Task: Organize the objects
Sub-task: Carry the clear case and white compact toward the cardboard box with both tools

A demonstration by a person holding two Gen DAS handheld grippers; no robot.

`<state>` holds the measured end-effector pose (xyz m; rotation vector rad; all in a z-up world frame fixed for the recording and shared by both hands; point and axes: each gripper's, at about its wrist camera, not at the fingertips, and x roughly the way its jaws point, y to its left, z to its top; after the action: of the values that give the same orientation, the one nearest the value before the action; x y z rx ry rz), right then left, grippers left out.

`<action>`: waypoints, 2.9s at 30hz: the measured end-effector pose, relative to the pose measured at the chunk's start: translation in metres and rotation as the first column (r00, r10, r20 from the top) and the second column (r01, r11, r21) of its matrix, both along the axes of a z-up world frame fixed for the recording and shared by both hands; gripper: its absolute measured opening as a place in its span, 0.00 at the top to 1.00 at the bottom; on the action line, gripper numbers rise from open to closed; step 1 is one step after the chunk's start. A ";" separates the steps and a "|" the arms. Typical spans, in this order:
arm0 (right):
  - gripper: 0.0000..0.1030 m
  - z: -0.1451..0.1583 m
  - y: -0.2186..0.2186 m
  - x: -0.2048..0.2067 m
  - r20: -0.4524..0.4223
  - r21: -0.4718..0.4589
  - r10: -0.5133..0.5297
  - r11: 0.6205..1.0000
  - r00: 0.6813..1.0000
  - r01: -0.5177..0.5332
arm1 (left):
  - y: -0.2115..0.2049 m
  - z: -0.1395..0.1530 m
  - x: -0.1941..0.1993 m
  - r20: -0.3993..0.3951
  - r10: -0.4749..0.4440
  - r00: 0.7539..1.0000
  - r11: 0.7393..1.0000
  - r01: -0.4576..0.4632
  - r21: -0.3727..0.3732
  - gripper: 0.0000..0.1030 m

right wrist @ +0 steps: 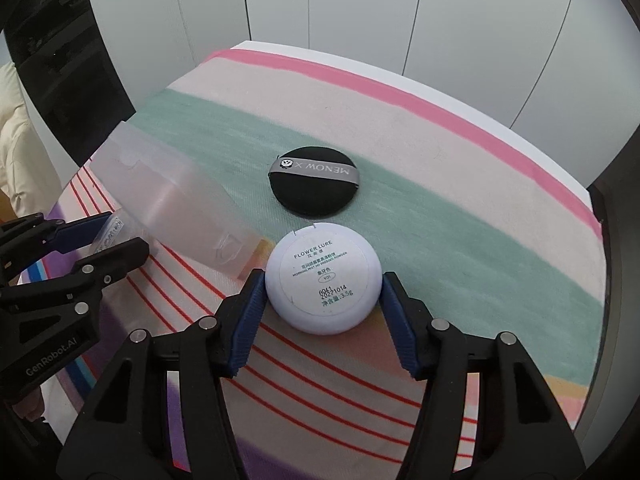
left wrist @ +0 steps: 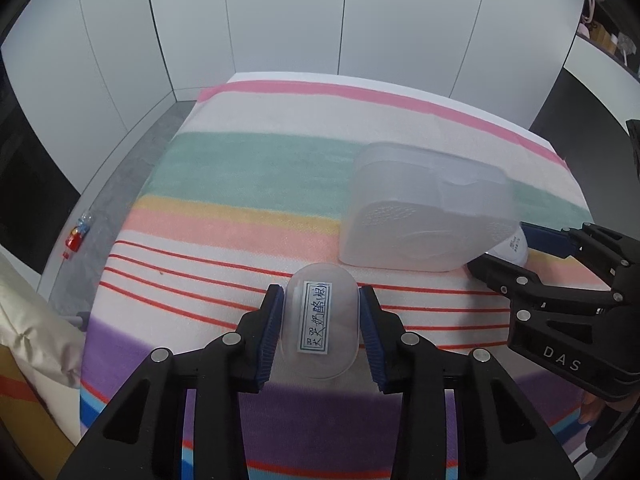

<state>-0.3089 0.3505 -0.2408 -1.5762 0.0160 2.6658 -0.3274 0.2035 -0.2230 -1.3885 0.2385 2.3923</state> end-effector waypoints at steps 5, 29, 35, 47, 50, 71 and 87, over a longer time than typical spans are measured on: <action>0.42 0.018 0.001 0.011 -0.007 0.002 -0.011 1.000 1.000 0.011 | 0.001 0.021 0.010 -0.017 -0.003 1.000 1.000 0.003 0.009 0.62; 0.42 0.155 -0.015 0.121 -0.093 -0.020 -0.086 0.996 0.992 0.085 | -0.011 0.142 0.100 -0.094 -0.002 0.996 0.998 0.009 0.066 0.62; 0.42 0.180 -0.022 0.148 -0.112 -0.020 -0.101 0.995 0.989 0.099 | -0.018 0.161 0.125 -0.107 0.000 0.994 0.997 0.008 0.070 0.62; 0.42 0.214 -0.033 0.202 -0.151 -0.022 -0.115 0.993 0.982 0.113 | -0.039 0.203 0.174 -0.116 0.040 0.992 0.985 -0.020 0.169 0.62; 0.42 0.218 -0.036 0.213 -0.151 -0.032 -0.116 0.993 0.982 0.113 | -0.042 0.209 0.183 -0.122 0.040 0.992 0.985 -0.018 0.173 0.62; 0.42 0.228 -0.046 0.213 -0.195 -0.069 -0.104 0.993 0.975 0.093 | -0.075 0.209 0.202 -0.166 0.055 0.985 0.984 -0.025 0.174 0.62; 0.41 0.225 -0.103 0.181 -0.210 -0.050 0.029 0.998 0.977 -0.040 | -0.136 0.208 0.179 -0.215 0.165 0.963 0.978 -0.131 0.162 0.62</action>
<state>-0.1275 0.2480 -0.0153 -1.3132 0.0695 2.8686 -0.1483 0.0680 -0.0146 -1.1017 0.0157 2.6347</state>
